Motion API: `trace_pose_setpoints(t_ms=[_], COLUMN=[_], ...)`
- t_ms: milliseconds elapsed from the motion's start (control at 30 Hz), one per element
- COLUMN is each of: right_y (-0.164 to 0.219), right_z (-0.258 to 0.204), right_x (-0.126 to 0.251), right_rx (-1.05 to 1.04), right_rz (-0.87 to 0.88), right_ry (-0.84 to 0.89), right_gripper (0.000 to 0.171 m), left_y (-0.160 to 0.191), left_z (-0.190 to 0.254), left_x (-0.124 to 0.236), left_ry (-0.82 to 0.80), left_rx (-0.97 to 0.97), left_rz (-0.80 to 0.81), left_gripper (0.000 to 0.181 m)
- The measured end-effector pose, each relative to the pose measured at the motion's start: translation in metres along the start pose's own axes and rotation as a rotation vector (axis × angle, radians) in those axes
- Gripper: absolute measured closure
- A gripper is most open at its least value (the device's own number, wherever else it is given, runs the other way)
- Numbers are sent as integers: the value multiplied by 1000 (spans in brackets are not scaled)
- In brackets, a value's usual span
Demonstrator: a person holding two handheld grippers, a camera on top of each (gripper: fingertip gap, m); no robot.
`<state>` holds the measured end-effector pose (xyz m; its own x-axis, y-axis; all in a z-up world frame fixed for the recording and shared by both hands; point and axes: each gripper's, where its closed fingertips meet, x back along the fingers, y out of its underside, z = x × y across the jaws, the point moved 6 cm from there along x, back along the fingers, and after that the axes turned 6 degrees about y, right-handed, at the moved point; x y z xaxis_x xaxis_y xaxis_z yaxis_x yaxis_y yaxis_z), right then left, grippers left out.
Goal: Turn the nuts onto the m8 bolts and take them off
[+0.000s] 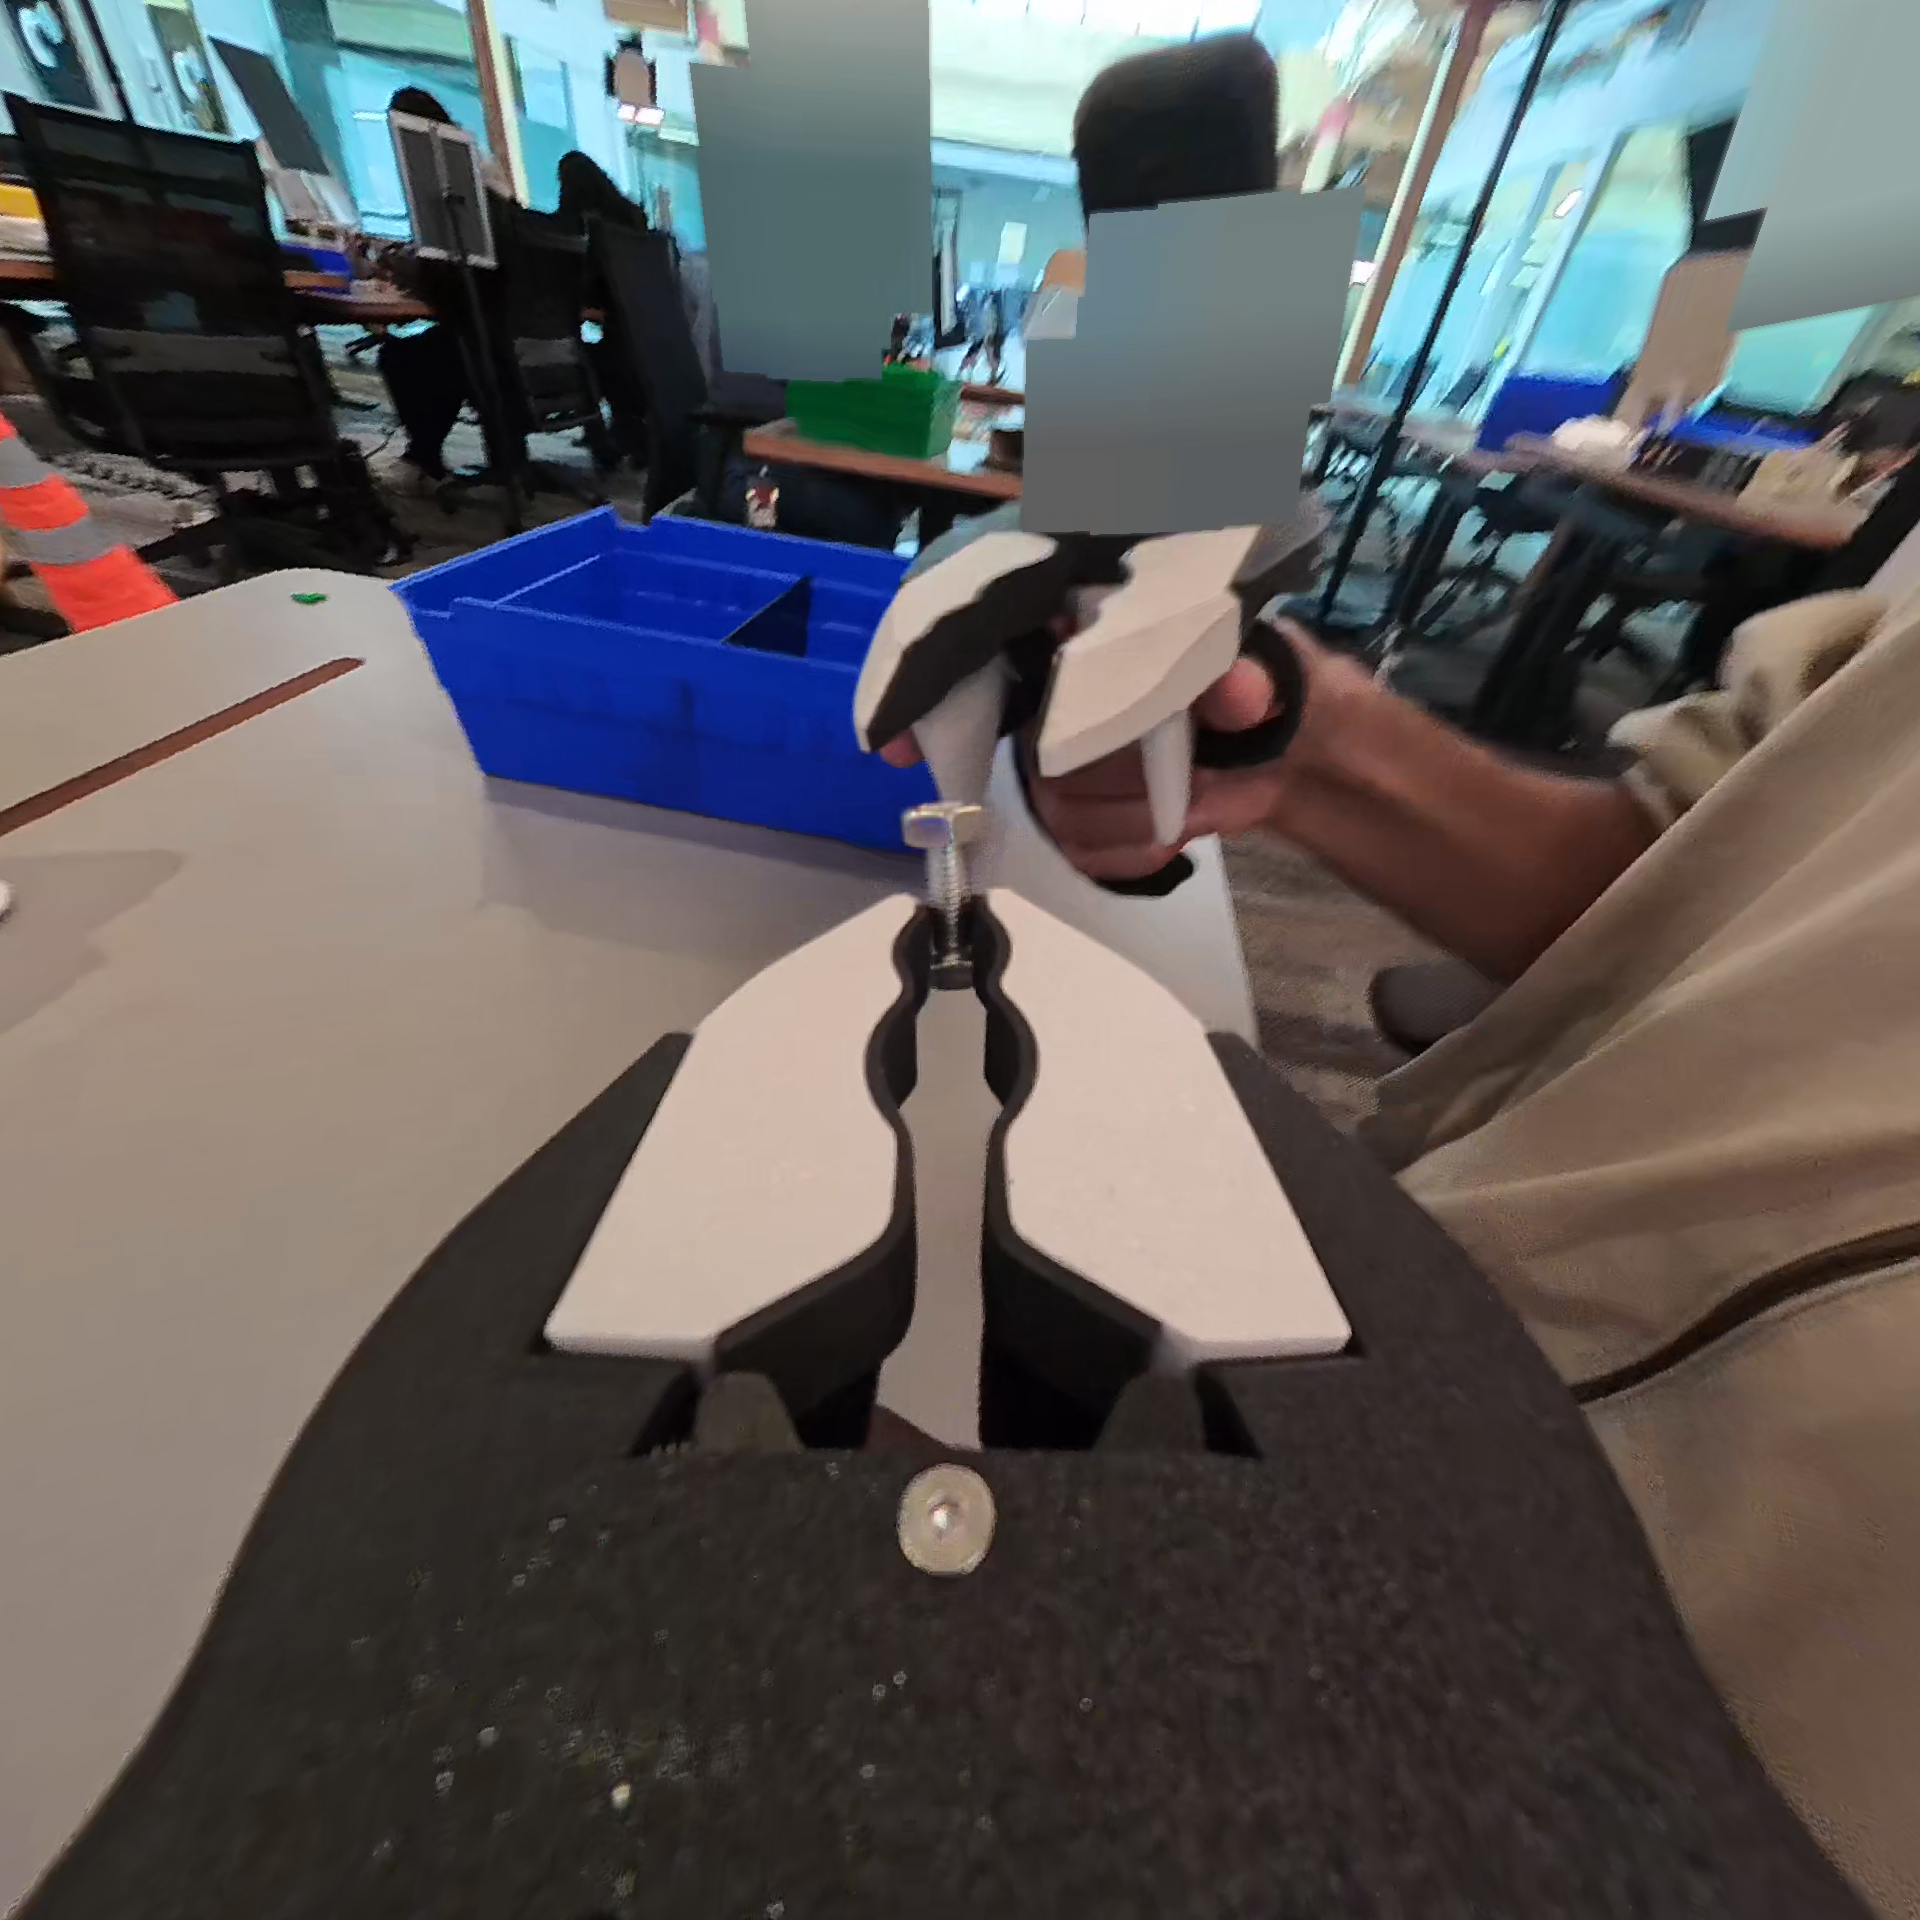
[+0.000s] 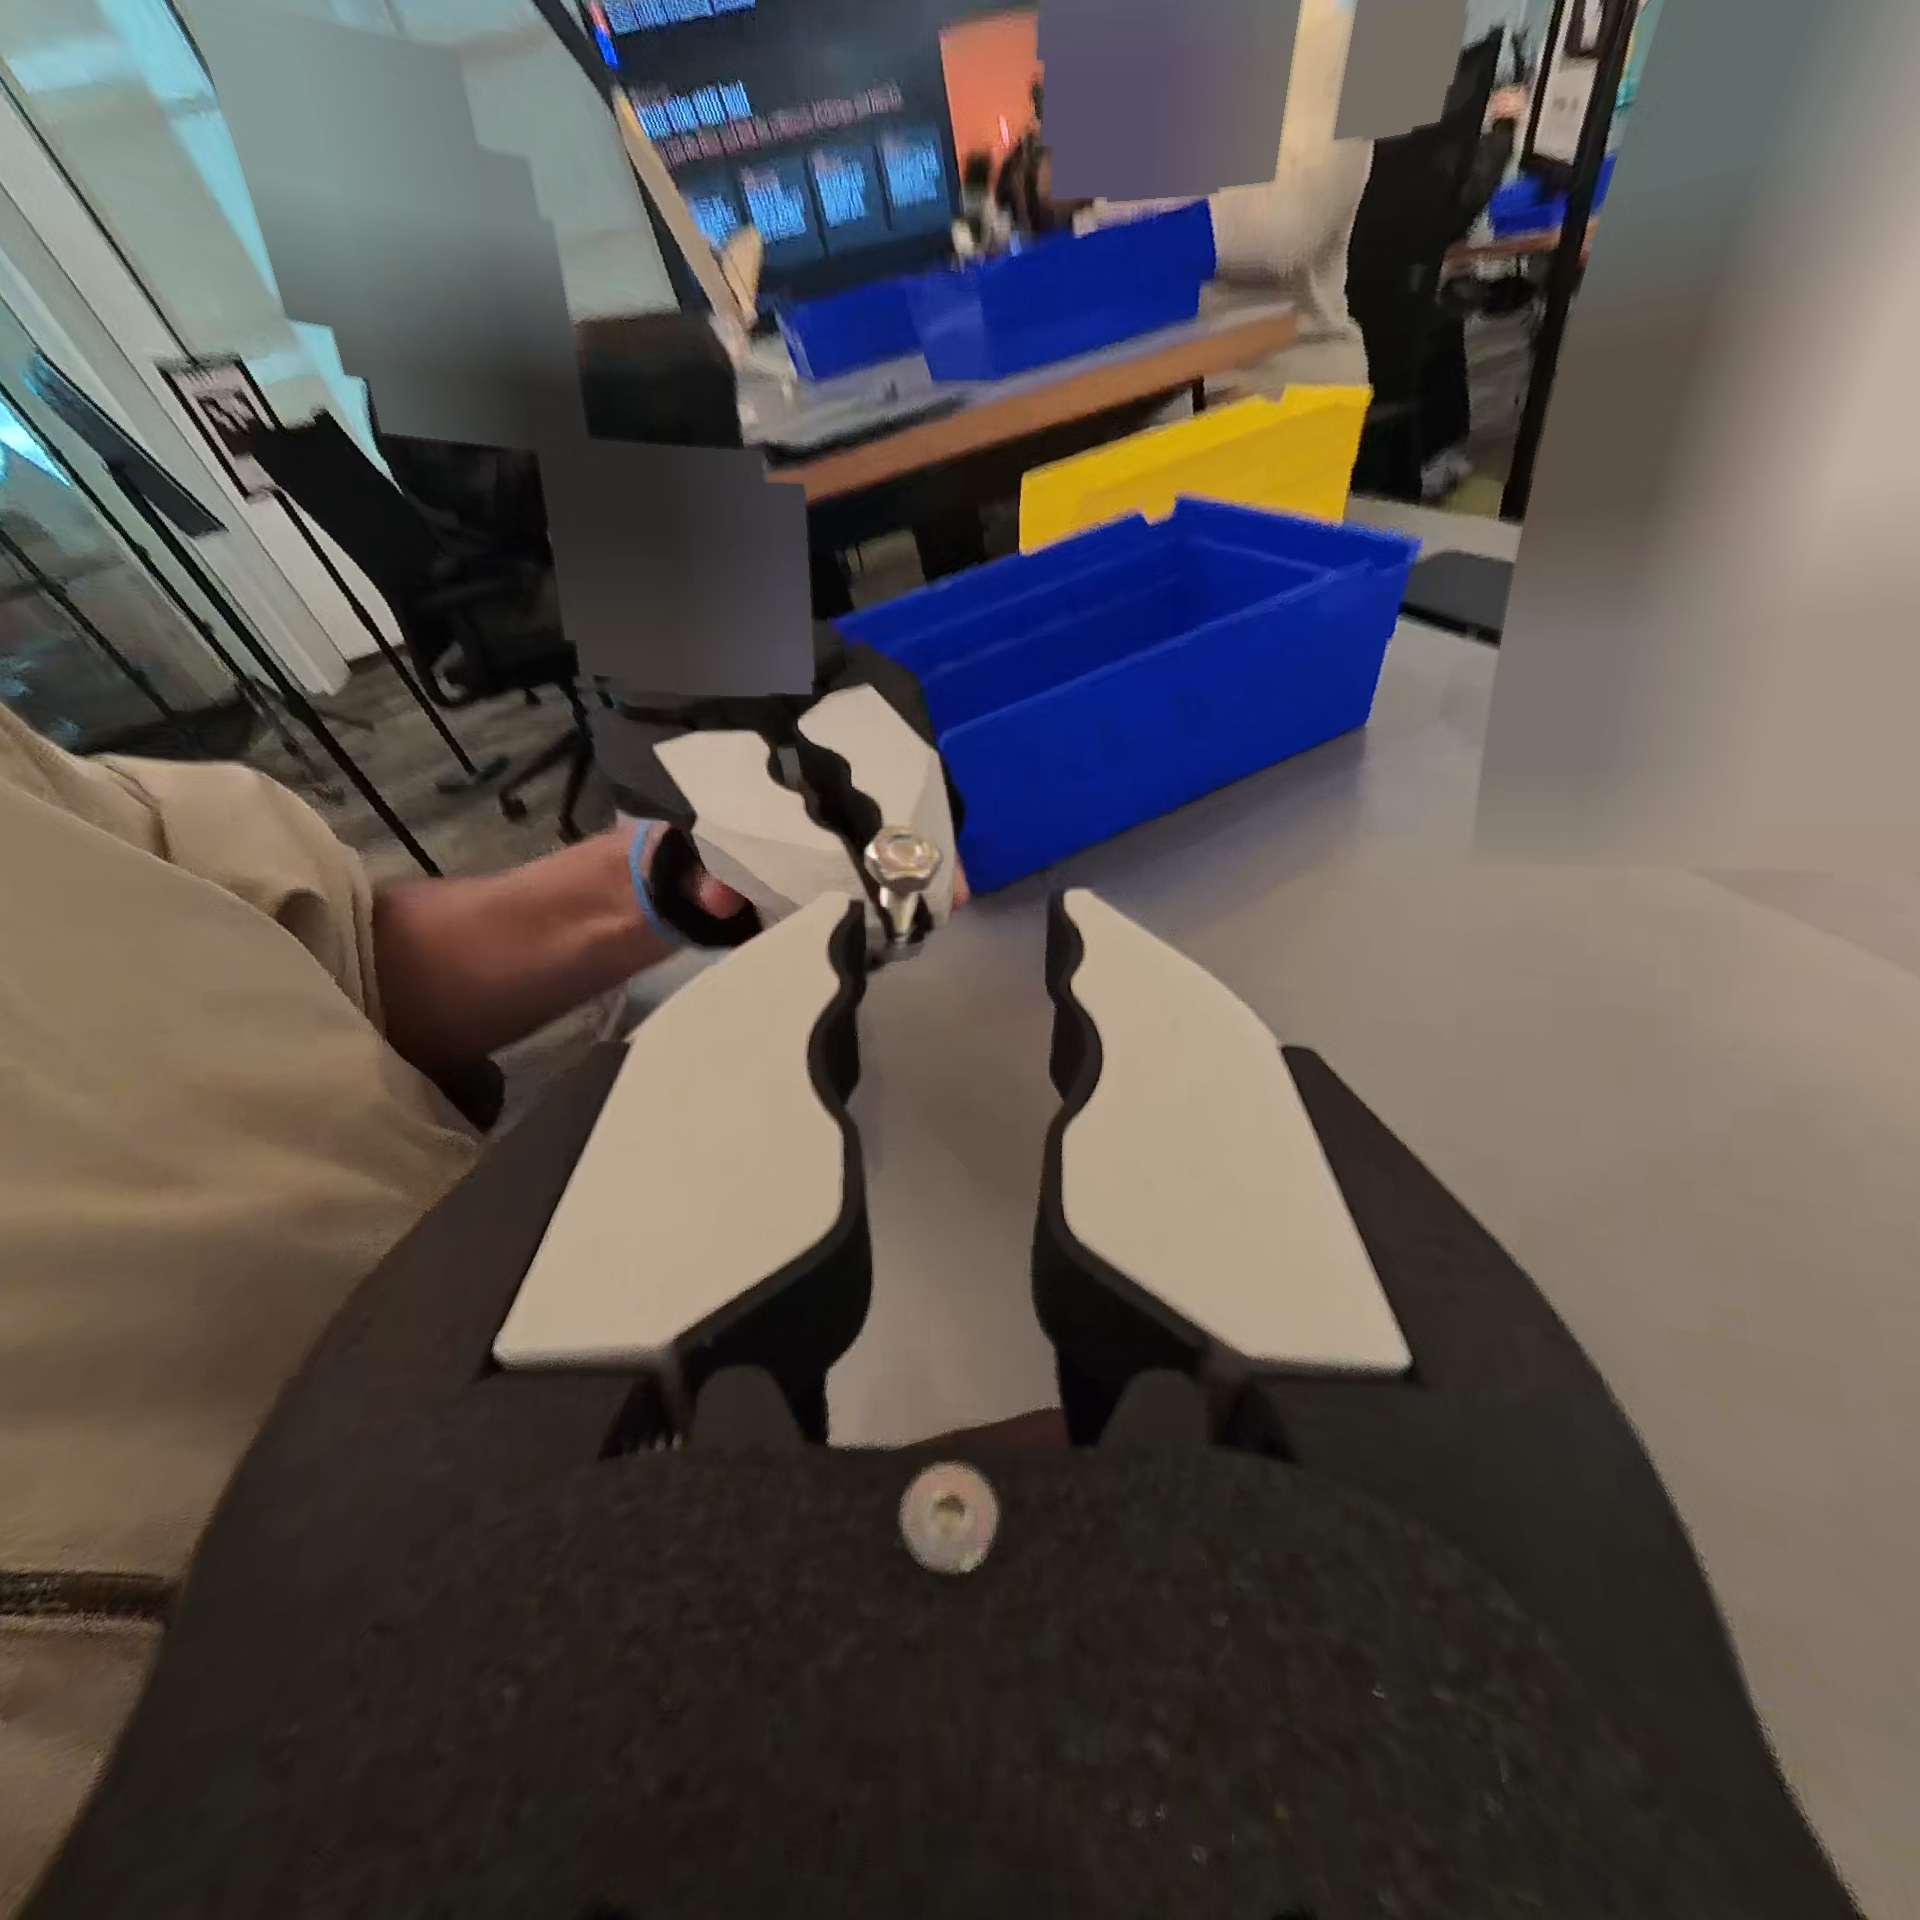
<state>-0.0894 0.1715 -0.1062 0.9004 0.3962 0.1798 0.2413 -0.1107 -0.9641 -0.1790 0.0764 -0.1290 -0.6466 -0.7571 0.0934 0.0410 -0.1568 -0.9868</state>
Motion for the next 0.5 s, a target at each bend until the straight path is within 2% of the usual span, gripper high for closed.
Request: trace_pose_setpoints(t_ms=[100,167,333,500], right_y=[4,11,19,26], right_z=[1,0,-2,-1], right_x=[-10,-15,-24,-29], right_rx=[-1,-31,-90,-59], right_rz=[-140,-204,-250,-315], right_ry=[85,81,68,94], right_gripper=[138,139,144,147], left_y=[5,8,17,22], left_z=[-5,-6,-7,-3], left_x=[-1,-1,-4,-7], left_ry=[-77,-128,-207,-204], left_rx=[-87,-157,-322,-395], left_rz=[-101,-176,-356,-433], left_gripper=[174,174,174,174])
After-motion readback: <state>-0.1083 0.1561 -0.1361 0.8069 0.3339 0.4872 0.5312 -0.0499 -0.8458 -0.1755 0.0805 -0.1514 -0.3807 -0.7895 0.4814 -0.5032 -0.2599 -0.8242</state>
